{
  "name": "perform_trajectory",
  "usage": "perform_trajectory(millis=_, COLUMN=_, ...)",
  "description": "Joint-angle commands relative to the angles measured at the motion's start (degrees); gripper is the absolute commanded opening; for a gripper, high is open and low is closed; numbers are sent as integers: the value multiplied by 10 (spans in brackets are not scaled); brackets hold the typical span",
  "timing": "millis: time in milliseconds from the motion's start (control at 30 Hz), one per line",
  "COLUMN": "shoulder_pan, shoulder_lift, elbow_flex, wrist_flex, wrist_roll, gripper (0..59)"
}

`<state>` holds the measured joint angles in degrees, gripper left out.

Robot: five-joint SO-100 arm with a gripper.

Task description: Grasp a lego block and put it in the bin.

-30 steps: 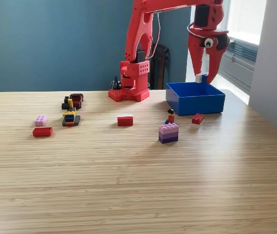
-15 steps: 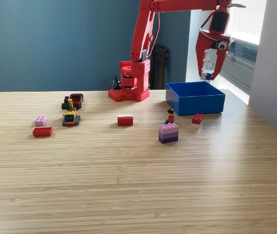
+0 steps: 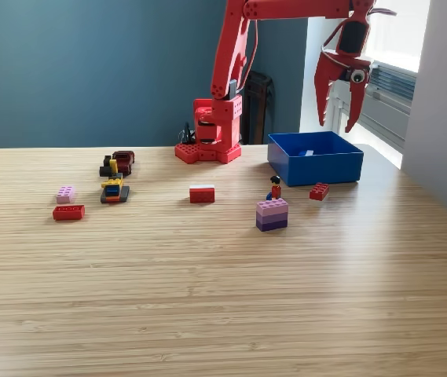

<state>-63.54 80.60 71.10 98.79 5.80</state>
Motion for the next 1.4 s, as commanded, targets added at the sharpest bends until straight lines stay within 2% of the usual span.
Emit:
perform_trajectory(millis=33, shoulder_pan=103, shoulder_lift=64, elbow_flex=-76, wrist_flex=11, wrist_roll=16, gripper=30)
perform_trajectory(millis=233, shoulder_pan=249, shoulder_lift=64, elbow_flex=-110, wrist_flex=9, wrist_roll=7, gripper=22)
perform_trajectory(millis=467, shoulder_pan=362, shoulder_lift=64, elbow_flex=-91, wrist_flex=-6, wrist_roll=-10, gripper=21)
perform_trajectory(millis=1400, shoulder_pan=369, shoulder_lift=64, elbow_flex=-49, wrist_flex=-35, wrist_roll=-3, gripper=21)
